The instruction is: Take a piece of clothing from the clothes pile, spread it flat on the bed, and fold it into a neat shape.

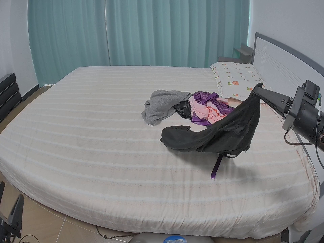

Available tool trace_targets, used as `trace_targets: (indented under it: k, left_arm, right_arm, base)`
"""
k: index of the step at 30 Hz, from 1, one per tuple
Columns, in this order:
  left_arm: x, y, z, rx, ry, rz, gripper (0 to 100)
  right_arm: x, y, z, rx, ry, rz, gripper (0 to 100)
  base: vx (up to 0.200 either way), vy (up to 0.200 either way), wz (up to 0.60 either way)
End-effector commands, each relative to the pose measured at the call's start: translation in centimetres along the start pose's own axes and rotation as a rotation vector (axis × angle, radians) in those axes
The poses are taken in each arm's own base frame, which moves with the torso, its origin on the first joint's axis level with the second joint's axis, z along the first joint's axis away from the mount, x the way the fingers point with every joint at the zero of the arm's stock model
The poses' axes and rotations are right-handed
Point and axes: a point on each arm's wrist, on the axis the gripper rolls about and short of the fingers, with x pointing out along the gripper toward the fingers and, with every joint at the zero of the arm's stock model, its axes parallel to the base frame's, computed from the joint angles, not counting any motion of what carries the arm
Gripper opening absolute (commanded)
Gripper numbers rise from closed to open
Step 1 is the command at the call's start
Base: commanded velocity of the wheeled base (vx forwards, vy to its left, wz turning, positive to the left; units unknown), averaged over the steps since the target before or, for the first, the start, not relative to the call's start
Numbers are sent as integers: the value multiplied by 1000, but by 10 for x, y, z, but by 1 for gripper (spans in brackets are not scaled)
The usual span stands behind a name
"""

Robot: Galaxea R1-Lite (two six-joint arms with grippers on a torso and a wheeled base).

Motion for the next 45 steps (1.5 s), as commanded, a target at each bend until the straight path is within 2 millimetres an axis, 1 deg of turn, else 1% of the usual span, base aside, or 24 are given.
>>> trace_targets:
  k: [1, 4, 10, 13, 14, 16, 17, 19, 21, 22, 27, 29, 30, 32, 33, 36, 40, 41, 42, 45]
  left_arm:
    - [55, -3, 26, -18, 271, -150, 100]
    - [75, -6, 19, -43, 406, -250, 100]
    - [113, -12, 4, -58, 593, -325, 100]
    - [132, -18, -4, -49, 646, -357, 100]
    - [135, -19, -5, -48, 653, -361, 100]
    - [151, -24, -14, -37, 688, -373, 100]
    - [151, -24, -14, -37, 688, -373, 100]
    - [169, -33, -25, -16, 720, -371, 100]
    - [179, -41, -34, 11, 739, -370, 100]
    - [180, -42, -36, 16, 743, -370, 100]
    - [197, -62, -53, 39, 776, -391, 100]
    - [209, -74, -61, 35, 780, -394, 100]
    - [209, -74, -61, 35, 780, -394, 100]
    - [220, -91, -70, 31, 778, -396, 100]
    - [222, -94, -72, 31, 777, -400, 100]
    - [235, -110, -84, 44, 790, -428, 100]
    - [254, -135, -92, 32, 752, -421, 100]
    - [254, -136, -91, 28, 746, -420, 100]
    - [261, -148, -92, -11, 717, -402, 100]
    - [271, -168, -93, -54, 683, -397, 100]
  right_arm:
    - [0, 14, 4, -12, -15, 61, 0]
    - [2, 17, 2, -11, 0, 79, 0]
    - [5, 15, 0, -11, 11, 73, 0]
    - [7, 13, -2, -9, 17, 64, 0]
    - [7, 13, -3, -9, 18, 63, 0]
    - [6, 11, -5, -5, 28, 56, 0]
    - [6, 11, -5, -5, 28, 56, 0]
    - [7, 10, -4, -5, 24, 54, 0]
    - [7, 11, -4, -6, 22, 57, 0]
    - [7, 11, -4, -6, 23, 58, 0]
    - [7, 10, -5, 2, 30, 54, 0]
    - [8, 10, -5, 3, 27, 51, 0]
    - [8, 10, -5, 3, 27, 51, 0]
    - [6, 11, -4, -1, 14, 48, 0]
    - [5, 11, -3, -2, 10, 50, 0]
    - [0, 16, 3, -10, -13, 64, 0]
    - [-1, 18, 1, -13, -5, 74, 0]
    - [-1, 19, 1, -13, -4, 76, 0]
    - [1, 22, -1, -12, 6, 89, 0]
    - [4, 24, 0, -14, 7, 103, 0]
  base:
    - [0, 0, 0]
    - [0, 0, 0]
    - [0, 0, 0]
    - [0, 0, 0]
    - [0, 0, 0]
    - [0, 0, 0]
    - [0, 0, 0]
    - [0, 0, 0]
    - [0, 0, 0]
    - [0, 0, 0]
    - [0, 0, 0]
    - [0, 0, 0]
    - [0, 0, 0]
    - [0, 0, 0]
    - [0, 0, 0]
    - [0, 0, 0]
    - [0, 0, 0]
    - [0, 0, 0]
    - [0, 0, 0]
    - [0, 0, 0]
